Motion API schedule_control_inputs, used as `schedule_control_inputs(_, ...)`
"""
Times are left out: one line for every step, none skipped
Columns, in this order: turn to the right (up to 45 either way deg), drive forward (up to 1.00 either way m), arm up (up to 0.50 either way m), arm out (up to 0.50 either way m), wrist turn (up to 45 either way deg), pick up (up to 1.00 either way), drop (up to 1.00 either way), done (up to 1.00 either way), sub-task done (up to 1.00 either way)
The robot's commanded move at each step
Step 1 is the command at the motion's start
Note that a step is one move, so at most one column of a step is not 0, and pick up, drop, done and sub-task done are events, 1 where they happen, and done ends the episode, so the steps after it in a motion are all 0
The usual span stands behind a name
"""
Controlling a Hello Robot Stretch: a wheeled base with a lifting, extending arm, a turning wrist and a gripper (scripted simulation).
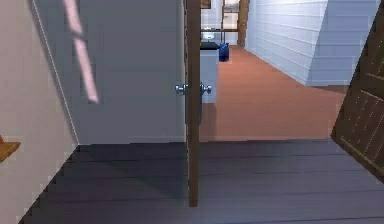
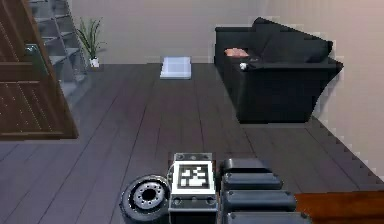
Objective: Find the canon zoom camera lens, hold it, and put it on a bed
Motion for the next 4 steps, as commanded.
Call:
schedule_control_inputs(0.0,0.15,0.0,0.0,0.0,0.0,0.0,0.0,0.0)
schedule_control_inputs(39.0,0.0,0.0,0.0,0.0,0.0,0.0,0.0,0.0)
schedule_control_inputs(0.0,0.4,0.0,0.0,0.0,0.0,0.0,0.0,0.0)
schedule_control_inputs(3.0,0.0,0.0,0.0,0.0,0.0,0.0,0.0,0.0)
